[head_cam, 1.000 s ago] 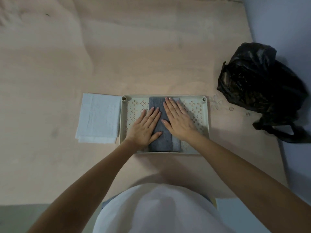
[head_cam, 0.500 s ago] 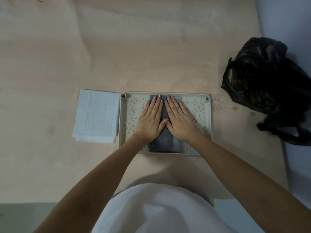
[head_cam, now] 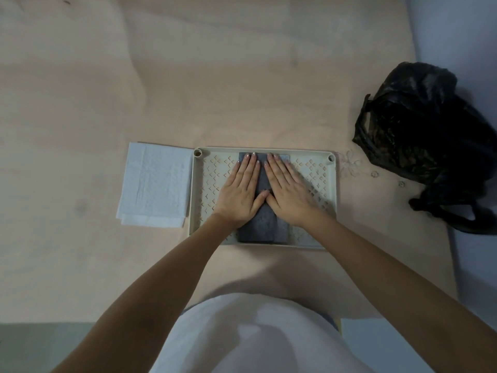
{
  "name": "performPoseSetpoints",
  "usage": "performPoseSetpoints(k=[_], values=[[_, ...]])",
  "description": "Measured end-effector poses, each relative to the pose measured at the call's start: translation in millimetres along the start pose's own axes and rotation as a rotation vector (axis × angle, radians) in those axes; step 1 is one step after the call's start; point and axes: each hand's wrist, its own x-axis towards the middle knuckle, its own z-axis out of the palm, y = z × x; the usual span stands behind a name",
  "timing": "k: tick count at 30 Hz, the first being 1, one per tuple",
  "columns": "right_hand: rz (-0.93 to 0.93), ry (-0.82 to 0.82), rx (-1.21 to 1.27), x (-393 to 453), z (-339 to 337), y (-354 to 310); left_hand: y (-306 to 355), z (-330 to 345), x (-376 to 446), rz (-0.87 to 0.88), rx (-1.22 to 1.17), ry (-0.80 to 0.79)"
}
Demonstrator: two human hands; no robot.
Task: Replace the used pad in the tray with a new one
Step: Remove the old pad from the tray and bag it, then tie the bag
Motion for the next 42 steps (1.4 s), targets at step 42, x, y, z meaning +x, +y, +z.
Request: performPoseSetpoints(k=[42], values=[[-0.691,-0.201,0.042,-65,-6,31,-1,-22,-49,0.143,0.320,-0.360]])
